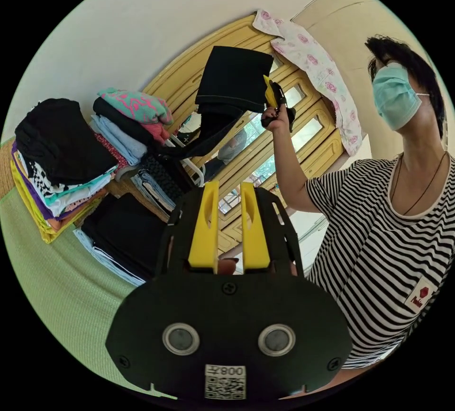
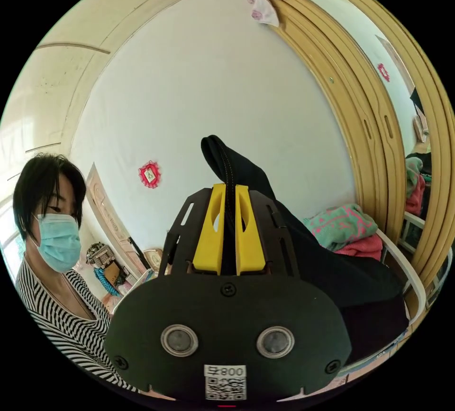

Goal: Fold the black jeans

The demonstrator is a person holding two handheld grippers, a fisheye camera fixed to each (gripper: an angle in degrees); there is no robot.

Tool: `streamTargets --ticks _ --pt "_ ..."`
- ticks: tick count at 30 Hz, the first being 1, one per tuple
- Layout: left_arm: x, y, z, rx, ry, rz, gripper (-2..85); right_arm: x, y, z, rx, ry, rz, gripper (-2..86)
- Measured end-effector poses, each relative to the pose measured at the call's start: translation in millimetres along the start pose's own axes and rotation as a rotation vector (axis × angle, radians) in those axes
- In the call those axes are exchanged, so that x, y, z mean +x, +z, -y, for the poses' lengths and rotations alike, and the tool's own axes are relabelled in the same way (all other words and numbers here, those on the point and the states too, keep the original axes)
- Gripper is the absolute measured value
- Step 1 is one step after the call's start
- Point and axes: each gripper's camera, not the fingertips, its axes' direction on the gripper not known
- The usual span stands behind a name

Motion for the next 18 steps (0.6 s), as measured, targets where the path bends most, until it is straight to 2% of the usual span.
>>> streamTargets --ticks 10,18 --pt "87.4 -124.8 -35.0 0.131 0.107 0.215 11.5 -144.3 23.8 66.9 0.039 -0.046 0.173 1.8" --pt "137.2 -217.8 -93.4 0.116 0.166 0.462 14.6 -264.2 63.8 63.3 -0.047 -0.013 0.387 1.7"
